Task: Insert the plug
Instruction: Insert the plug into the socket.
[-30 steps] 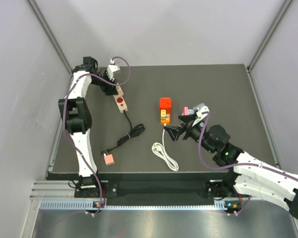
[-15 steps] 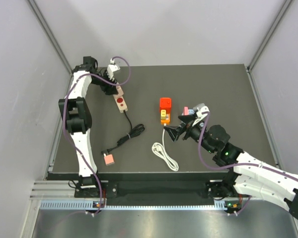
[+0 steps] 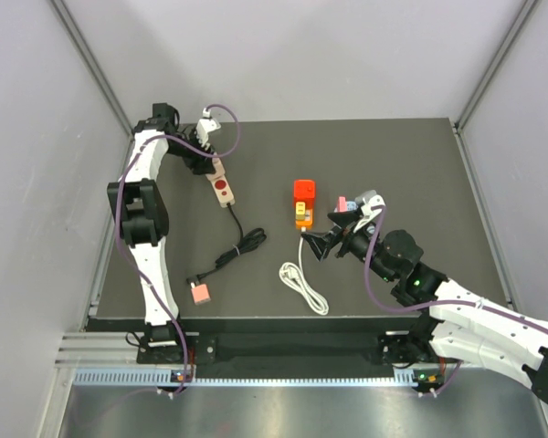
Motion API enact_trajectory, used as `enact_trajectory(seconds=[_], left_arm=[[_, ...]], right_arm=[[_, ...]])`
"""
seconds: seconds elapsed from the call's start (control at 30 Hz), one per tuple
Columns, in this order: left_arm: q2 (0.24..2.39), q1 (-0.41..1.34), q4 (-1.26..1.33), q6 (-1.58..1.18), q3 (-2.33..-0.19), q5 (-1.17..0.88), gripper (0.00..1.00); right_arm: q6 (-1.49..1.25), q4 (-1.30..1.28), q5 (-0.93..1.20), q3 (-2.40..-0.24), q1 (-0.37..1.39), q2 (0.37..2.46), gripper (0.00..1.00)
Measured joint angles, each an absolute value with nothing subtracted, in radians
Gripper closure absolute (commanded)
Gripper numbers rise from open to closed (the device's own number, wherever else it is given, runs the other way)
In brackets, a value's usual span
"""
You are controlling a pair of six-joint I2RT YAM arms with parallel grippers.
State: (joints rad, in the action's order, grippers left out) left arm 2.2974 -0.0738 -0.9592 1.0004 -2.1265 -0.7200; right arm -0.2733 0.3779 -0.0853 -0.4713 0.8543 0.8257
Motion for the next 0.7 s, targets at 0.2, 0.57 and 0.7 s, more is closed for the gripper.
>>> enact_trajectory(seconds=[0.2, 0.57, 0.7], left_arm=[[2.298, -0.074, -0.959, 1.005, -2.127, -0.722, 1.0], [2.3, -0.076, -0.958, 1.048, -2.125, -0.744, 1.0], [2.3, -0.079, -0.953, 1.054, -2.12, -0.751, 1.0]], right_arm=[[-0.273, 0.378, -0.086, -0.471, 0.854, 0.826, 0.0], [-0.273, 0.378, -0.086, -0.471, 0.854, 0.825, 0.0], [-0.273, 0.378, -0.086, -0.471, 0.854, 0.825, 0.0]])
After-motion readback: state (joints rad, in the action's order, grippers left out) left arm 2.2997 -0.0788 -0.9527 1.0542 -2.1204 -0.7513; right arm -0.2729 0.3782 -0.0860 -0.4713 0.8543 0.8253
